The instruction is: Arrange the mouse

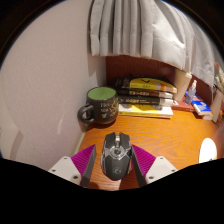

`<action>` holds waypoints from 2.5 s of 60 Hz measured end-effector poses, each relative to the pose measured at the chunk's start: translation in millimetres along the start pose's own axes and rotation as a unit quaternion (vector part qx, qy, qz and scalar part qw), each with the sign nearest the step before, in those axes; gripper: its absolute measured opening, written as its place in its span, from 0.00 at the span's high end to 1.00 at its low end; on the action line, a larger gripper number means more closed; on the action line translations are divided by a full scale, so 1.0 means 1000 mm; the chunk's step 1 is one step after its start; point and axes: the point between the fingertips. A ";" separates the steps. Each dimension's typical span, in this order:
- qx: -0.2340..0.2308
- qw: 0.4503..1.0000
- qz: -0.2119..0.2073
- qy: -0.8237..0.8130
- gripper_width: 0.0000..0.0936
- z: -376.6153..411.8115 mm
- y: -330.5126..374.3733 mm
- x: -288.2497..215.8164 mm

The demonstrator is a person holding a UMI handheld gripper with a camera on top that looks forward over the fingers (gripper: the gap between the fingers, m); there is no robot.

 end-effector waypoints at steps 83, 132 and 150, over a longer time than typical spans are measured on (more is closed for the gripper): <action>0.046 0.998 -0.033 -0.037 0.59 -0.400 0.145 -0.042; 0.062 0.995 0.072 -0.024 0.14 -0.396 0.105 0.078; 0.066 0.996 -0.027 -0.049 0.12 -0.383 0.242 -0.007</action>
Point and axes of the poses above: the point between the fingertips, and its own axes, seen from behind it with the camera up: z to the left, x down, y backward, against the way the camera looks, and after that the axes turned 1 degree about z, right-handed
